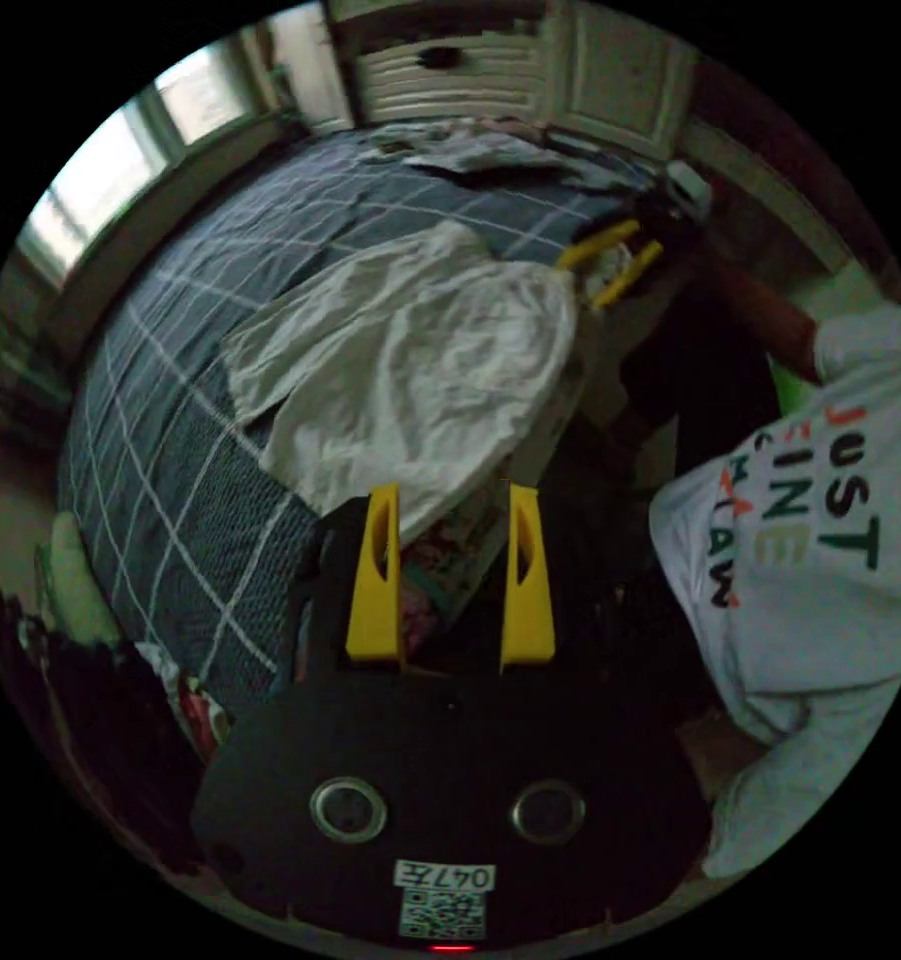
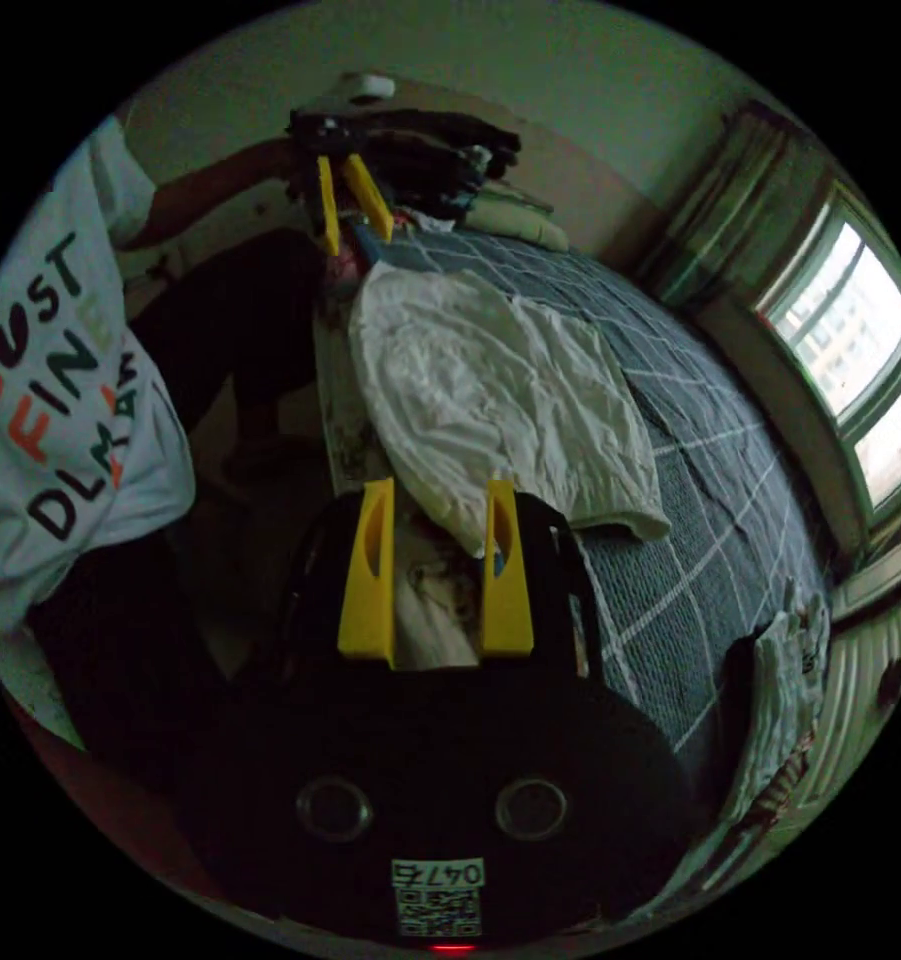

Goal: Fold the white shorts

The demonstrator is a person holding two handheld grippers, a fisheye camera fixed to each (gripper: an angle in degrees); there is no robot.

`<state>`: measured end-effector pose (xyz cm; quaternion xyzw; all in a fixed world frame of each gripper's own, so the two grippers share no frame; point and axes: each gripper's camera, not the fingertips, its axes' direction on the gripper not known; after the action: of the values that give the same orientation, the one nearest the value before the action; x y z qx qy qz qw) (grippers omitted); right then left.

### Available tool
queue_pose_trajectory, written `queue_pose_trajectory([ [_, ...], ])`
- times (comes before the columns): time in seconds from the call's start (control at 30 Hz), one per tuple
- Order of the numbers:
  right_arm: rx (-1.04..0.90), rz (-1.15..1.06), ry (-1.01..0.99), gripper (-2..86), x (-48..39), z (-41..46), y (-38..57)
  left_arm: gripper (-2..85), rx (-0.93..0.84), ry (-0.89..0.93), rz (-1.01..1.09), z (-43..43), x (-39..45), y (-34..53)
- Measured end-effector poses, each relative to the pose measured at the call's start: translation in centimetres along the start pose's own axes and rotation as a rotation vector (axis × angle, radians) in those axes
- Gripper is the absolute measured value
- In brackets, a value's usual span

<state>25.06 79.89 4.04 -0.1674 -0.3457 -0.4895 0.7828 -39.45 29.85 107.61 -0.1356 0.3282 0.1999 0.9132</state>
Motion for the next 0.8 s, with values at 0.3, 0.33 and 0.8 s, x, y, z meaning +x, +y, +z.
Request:
queue_pose_trajectory([
  [0.3,-0.078,-0.002,0.015,8.1,0.6,-1.9,0.6,14.6,-0.011,-0.143,0.068,2.2,9.1,-3.0],
  [0.33,-0.067,0.014,0.018,8.0,0.8,-2.3,0.7,13.5,0.029,-0.177,0.068,2.0,9.7,-3.0],
  [0.8,-0.132,0.053,0.087,1.7,1.9,-9.0,1.6,-0.7,0.095,-0.17,0.111,1.6,13.9,-7.4],
])
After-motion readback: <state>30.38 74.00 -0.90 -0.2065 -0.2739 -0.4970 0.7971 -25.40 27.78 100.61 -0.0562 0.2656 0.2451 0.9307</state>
